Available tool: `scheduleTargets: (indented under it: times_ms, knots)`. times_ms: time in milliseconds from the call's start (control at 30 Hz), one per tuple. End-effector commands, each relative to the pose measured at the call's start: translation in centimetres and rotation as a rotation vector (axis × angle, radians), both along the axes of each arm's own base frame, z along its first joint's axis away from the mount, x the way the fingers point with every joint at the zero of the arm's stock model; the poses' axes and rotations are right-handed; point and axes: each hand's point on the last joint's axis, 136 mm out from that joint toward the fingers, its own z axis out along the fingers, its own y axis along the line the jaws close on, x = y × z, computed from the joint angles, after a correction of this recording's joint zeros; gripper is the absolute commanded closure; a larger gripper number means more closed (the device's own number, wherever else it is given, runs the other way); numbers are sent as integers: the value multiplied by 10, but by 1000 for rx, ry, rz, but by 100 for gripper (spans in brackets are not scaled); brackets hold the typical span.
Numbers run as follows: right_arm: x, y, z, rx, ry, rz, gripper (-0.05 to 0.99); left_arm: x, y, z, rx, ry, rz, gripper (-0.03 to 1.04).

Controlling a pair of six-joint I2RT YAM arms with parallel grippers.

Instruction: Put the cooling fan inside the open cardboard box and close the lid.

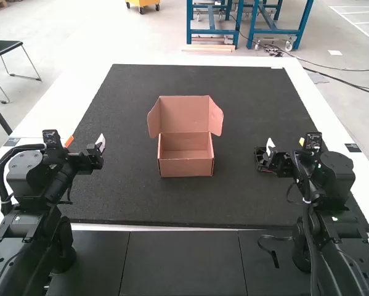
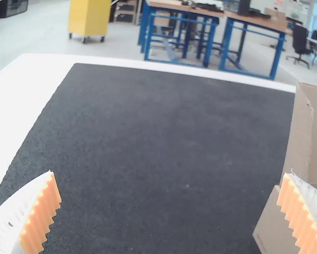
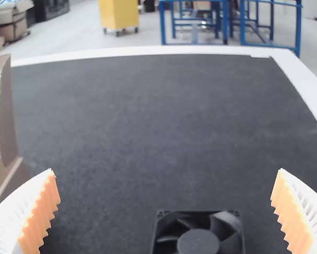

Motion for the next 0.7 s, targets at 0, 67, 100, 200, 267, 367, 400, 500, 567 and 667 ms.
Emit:
scheduleTargets:
  times_ms: [0,67,100,200,267,367,400,500,567,667]
  knots:
    - [0,-1,-2,-6,3,-4,2,0,2,3,-1,-18,8,4]
    - [0,-1,-2,3,4,-8,2,0,2,3,5,-20,8,4]
    - [0,-1,-2,5,5,-8,2,0,2,3,7,-21,8,4]
    - [0,-3,-1,11,1,-13,2,-1,1,13,8,-63,5,4]
    - [1,-5,16,58,-62,-26,2,-2,1,33,4,-140,0,4]
    - [1,-7,41,83,-161,-31,2,-6,0,55,2,-225,-2,4]
    - [0,-8,50,87,-197,-34,2,-7,0,60,2,-238,-2,4]
    - [-4,-5,74,98,-292,-9,2,-11,-2,80,1,-271,-10,4]
    - [-6,-3,88,100,-306,4,2,-9,-2,88,2,-264,-11,4]
    - [0,-2,103,101,-274,7,2,1,-2,99,-2,-208,-13,4]
